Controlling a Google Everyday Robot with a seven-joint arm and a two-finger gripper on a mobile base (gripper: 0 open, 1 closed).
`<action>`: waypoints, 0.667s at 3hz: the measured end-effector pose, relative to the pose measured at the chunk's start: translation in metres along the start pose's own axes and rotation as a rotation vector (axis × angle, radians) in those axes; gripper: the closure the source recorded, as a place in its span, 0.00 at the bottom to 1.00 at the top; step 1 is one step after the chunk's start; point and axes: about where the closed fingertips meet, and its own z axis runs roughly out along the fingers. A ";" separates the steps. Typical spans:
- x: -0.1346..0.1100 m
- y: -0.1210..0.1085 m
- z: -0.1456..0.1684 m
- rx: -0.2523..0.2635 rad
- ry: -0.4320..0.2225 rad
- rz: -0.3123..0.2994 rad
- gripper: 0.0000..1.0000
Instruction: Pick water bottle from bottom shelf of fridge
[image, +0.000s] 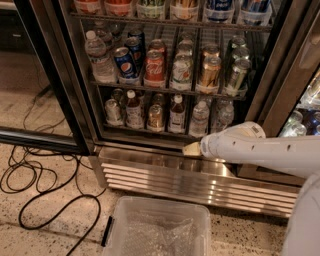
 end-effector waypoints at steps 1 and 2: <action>-0.018 -0.018 -0.002 0.042 -0.050 0.016 0.21; -0.030 -0.037 -0.001 0.080 -0.078 0.039 0.27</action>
Offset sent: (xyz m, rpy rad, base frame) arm 0.0367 -0.0345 0.0107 -0.0384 -0.1248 -0.1503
